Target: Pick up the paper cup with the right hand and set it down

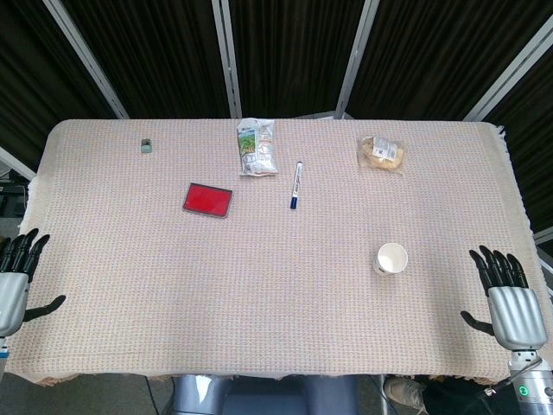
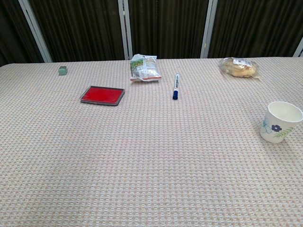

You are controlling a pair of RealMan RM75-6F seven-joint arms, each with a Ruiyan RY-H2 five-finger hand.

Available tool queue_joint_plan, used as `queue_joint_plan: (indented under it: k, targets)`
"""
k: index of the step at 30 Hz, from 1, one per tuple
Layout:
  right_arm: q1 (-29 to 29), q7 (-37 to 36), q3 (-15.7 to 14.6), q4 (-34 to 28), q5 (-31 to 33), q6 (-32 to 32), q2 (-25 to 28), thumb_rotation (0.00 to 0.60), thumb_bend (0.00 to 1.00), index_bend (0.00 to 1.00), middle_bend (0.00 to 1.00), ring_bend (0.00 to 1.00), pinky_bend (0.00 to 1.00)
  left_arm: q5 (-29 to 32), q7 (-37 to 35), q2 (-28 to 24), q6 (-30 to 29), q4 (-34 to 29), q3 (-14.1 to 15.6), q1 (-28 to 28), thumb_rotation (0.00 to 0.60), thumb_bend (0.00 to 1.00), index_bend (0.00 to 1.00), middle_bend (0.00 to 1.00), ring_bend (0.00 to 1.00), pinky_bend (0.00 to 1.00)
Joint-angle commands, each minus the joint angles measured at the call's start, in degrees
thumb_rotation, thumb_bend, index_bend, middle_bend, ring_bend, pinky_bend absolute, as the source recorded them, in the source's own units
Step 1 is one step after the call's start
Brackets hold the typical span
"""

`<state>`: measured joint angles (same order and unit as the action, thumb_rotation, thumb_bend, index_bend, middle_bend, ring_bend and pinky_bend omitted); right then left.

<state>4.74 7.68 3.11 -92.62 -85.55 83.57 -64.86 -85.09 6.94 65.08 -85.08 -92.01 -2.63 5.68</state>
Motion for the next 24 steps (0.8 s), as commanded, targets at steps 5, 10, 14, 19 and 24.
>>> queue_joint_plan:
  k: [5,10,14,19,24]
  targets:
    - [0.1,0.2,0.0,-0.1,0.3,-0.3,0.0,0.6,0.0,0.0,0.0,0.0,0.0,0.0,-0.1,0.0,0.0,0.1,0.0,0.0,0.6,0.08,0.0,0.0,0.0,0.0]
    - [0.3,0.3,0.0,-0.3,-0.3,-0.3,0.0,0.6,0.0,0.0,0.0,0.0,0.0,0.1,-0.3,0.0,-0.5,0.1,0.1,-0.4,0.6,0.08,0.0,0.0,0.0,0.0]
    - [0.5,0.0,-0.1,-0.2,-0.5,-0.6,-0.1,0.6,0.0,0.0,0.0,0.0,0.0,0.2,-0.2,0.1,-0.7,0.1,0.1,-0.7,0.6,0.08,0.0,0.0,0.0,0.0]
    - [0.7,-0.6,-0.2,-0.4,-0.4,-1.0,0.2,0.6,0.0,0.0,0.0,0.0,0.0,0.5,0.2,0.2,-0.7,-0.1,0.1,-0.7,0.6,0.08,0.0,0.0,0.0,0.0]
    - [1.4,-2.4,-0.2,-1.3,-1.1,-1.8,1.3,0.6,0.0,0.02,0.0,0.0,0.0,0.5,0.0,0.1,-0.7,-0.2,0.1,-0.8,0.6,0.08,0.0,0.0,0.0,0.0]
